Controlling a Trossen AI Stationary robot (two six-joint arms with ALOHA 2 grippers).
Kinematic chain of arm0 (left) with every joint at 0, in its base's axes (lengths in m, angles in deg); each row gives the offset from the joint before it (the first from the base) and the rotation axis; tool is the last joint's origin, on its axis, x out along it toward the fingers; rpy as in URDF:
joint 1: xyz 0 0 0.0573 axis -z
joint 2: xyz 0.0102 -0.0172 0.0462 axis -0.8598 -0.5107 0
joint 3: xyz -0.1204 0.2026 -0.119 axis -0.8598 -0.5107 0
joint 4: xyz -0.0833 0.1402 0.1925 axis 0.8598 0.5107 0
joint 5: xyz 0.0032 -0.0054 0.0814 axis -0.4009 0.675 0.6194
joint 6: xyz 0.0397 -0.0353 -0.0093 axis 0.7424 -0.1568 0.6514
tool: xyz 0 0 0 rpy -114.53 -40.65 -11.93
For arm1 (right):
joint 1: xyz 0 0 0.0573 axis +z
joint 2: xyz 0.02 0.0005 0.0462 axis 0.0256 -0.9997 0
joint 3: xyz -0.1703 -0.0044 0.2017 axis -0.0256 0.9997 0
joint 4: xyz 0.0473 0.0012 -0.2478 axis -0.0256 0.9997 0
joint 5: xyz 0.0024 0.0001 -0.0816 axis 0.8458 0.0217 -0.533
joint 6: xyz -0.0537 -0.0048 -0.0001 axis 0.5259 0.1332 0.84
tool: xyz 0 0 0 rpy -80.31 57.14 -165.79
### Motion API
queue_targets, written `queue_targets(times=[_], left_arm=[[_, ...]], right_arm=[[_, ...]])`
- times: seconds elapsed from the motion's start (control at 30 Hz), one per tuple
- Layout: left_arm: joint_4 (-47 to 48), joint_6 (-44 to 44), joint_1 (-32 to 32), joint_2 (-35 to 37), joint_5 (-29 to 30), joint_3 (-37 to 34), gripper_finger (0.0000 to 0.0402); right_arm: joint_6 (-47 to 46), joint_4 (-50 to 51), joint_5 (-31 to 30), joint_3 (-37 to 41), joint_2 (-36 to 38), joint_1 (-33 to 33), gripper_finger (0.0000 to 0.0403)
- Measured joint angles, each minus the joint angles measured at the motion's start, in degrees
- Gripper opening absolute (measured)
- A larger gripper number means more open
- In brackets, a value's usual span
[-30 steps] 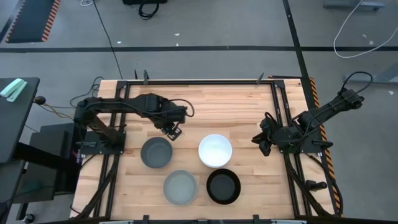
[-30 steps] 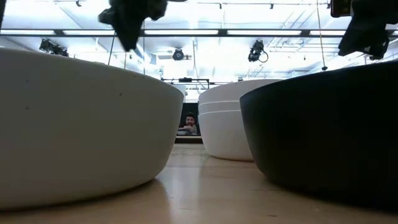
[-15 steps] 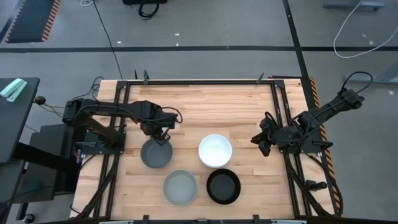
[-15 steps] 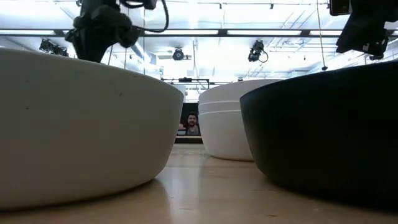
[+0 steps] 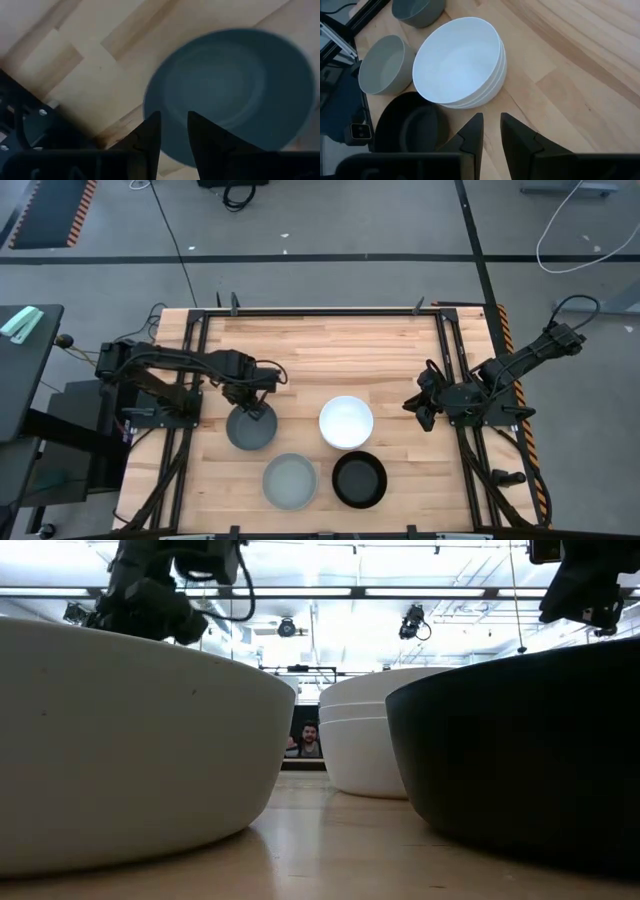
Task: Nest bowls inside each other
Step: Stack the dark gray bowl on top of the white bowl
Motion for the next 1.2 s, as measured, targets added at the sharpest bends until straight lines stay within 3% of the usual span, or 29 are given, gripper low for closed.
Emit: queue_targets(times=[0.4, 1.2], left_arm=[[-5.2, -0.7, -2.0, 0.0, -0.4, -7.8, 0.0088], [-10.3, 5.8, -7.7, -0.1, -2.8, -9.5, 0.0069]], right_arm=[[0.0, -1.7, 0.0, 0.0, 0.0, 0.0, 0.0073], [-1.1, -3.0, 0.0, 0.0, 0.0, 0.0, 0.0073]])
